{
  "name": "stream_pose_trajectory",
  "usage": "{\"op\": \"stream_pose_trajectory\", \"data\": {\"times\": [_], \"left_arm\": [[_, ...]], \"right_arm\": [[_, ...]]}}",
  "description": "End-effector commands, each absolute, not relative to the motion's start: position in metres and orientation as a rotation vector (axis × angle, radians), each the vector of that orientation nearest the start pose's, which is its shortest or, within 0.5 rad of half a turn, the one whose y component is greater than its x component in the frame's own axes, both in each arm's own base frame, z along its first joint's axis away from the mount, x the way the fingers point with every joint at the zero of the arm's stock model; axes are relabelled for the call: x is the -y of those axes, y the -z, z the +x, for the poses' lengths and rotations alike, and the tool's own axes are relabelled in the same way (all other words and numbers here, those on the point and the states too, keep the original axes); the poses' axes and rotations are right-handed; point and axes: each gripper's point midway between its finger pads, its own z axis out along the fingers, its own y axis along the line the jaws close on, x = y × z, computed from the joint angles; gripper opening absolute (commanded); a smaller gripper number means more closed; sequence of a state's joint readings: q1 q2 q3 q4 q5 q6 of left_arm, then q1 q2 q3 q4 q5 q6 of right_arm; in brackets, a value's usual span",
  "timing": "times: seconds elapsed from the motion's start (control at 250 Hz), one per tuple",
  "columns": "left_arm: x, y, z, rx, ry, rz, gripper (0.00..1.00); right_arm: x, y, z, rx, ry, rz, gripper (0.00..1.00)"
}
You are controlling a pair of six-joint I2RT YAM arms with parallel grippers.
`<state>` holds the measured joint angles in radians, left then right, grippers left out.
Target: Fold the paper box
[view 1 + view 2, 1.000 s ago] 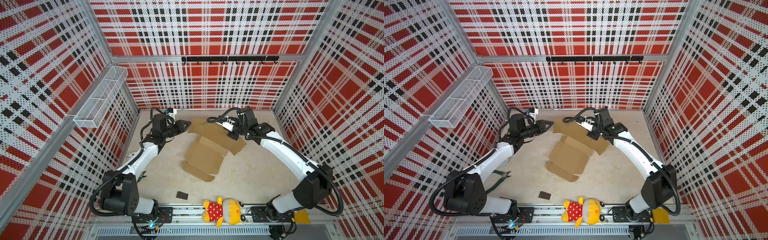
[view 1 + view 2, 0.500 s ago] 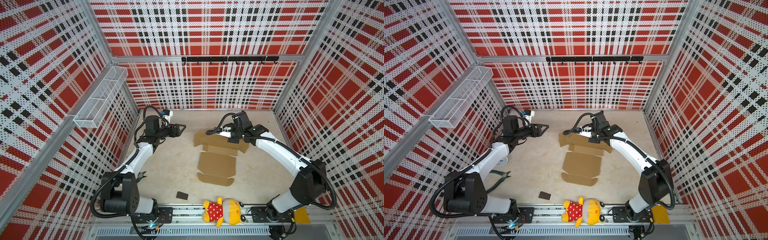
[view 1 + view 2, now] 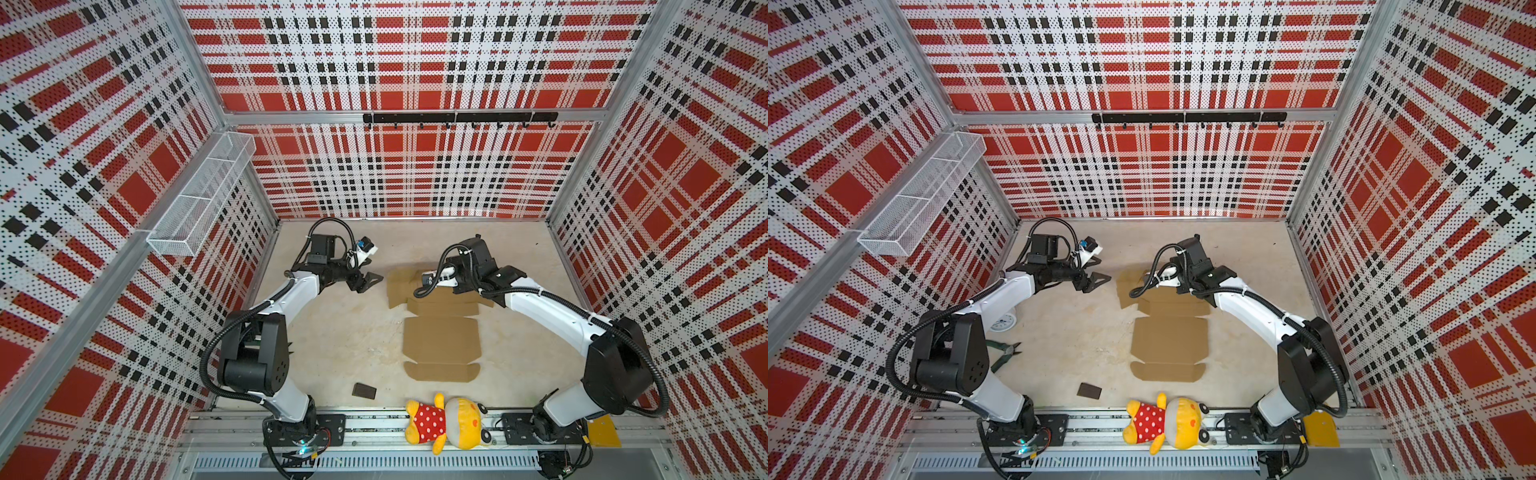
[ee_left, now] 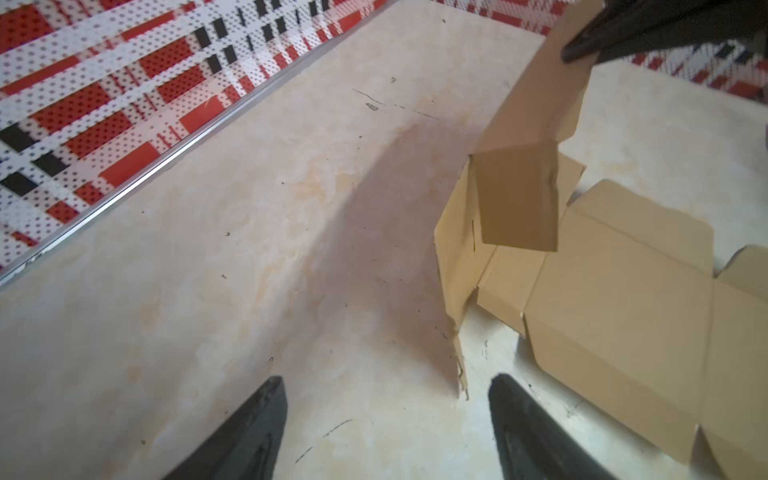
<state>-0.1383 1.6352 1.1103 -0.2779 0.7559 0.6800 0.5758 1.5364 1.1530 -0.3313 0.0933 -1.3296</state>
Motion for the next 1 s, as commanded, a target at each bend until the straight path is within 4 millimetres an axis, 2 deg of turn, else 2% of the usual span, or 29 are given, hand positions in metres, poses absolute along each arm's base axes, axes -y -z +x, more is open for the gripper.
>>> {"op": "stream_pose_trajectory", "data": {"times": [0.0,0.148,0.236,0.452,0.592,0.732,0.852,0.996], "left_arm": [[0.184,-0.159,0.398,-1.732,0.536,1.359,0.78],[0.193,-0.149,0.395,-1.662,0.497,1.483,0.77],[0.196,-0.148,0.395,-1.643,0.490,1.513,0.77],[0.193,-0.173,0.393,-1.621,0.535,1.497,0.78],[0.186,-0.169,0.390,-1.611,0.522,1.543,0.79],[0.178,-0.164,0.394,-1.596,0.510,1.574,0.78],[0.176,-0.157,0.388,-1.553,0.464,1.679,0.79],[0.172,-0.153,0.392,-1.525,0.420,1.742,0.79]], "right_arm": [[-0.235,-0.204,0.387,-1.247,0.596,-1.843,0.00],[-0.234,-0.204,0.387,-1.183,0.666,-1.813,0.00],[-0.234,-0.215,0.391,-1.160,0.697,-1.763,0.00],[-0.240,-0.242,0.404,-1.071,0.773,-1.672,0.00],[-0.242,-0.240,0.401,-1.006,0.791,-1.634,0.00],[-0.241,-0.223,0.397,-0.947,0.826,-1.627,0.00],[-0.241,-0.210,0.395,-0.966,0.806,-1.649,0.00],[-0.239,-0.200,0.395,-0.990,0.790,-1.678,0.00]]}}
